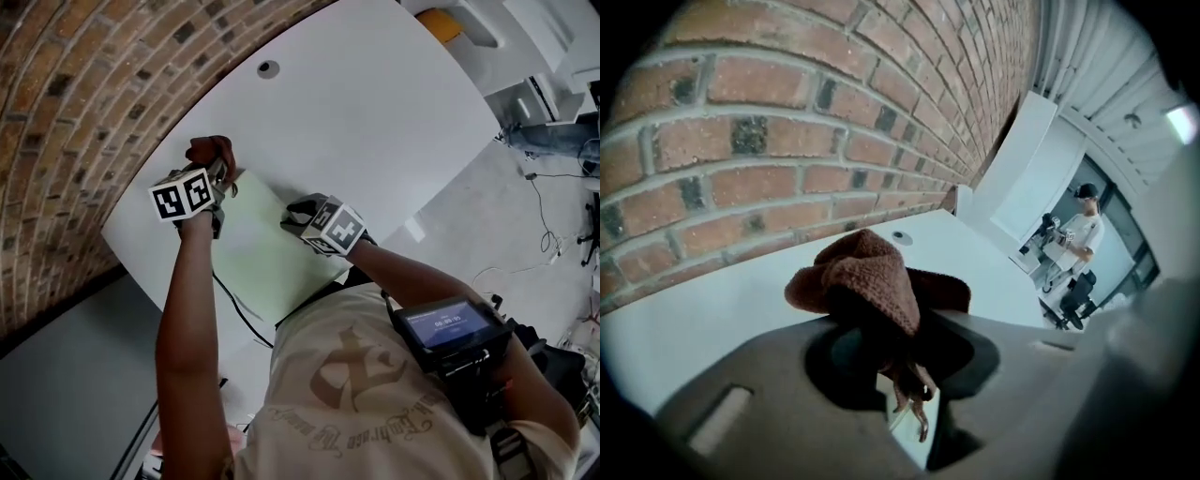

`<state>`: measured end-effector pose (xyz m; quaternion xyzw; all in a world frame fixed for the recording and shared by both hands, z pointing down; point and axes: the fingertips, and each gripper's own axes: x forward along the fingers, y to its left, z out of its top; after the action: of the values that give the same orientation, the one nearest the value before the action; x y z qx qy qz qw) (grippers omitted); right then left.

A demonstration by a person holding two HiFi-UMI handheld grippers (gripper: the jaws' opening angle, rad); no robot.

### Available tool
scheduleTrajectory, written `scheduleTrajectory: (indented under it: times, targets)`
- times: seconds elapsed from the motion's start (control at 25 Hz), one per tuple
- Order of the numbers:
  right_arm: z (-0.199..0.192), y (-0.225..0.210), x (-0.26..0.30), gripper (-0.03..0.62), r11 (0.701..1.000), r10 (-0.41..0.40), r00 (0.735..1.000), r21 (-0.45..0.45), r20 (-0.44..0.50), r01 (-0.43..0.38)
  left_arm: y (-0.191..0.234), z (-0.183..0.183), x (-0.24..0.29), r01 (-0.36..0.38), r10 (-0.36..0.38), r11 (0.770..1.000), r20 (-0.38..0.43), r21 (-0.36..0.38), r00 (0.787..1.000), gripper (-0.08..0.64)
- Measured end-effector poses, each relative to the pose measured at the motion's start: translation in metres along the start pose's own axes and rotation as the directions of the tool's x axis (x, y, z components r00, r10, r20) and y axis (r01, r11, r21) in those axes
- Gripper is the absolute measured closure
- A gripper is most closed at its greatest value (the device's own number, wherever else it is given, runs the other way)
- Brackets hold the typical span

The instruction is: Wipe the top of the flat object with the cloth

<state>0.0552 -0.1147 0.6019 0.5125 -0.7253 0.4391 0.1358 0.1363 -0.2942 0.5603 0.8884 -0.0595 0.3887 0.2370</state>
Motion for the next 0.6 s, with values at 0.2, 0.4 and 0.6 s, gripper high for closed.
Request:
scheduleTrajectory:
  times: [0.2,0.4,0.6]
  targets:
    - [0.000,0.000,0.000,0.426,1.000,-0.007,1.000,0.002,-0.006,0.007,-0.017,-0.021,0.034,0.107,-0.106,0.994,-0.141,-0.004,0.984,0.472]
    - [-0.002,-0.001,-0.002,0.426,1.000,-0.018,1.000,0.013,-0.007,0.018,-0.021,-0.038,0.041,0.123,-0.114,0.992,-0.230,0.028,0.967,0.472]
    - [-0.002,-0.001,-0.003,0.426,0.999,-0.030,0.999,0.018,-0.010,0.030,0.007,-0.056,0.025,0.055,-0.041,0.998,-0.313,0.035,0.949,0.472]
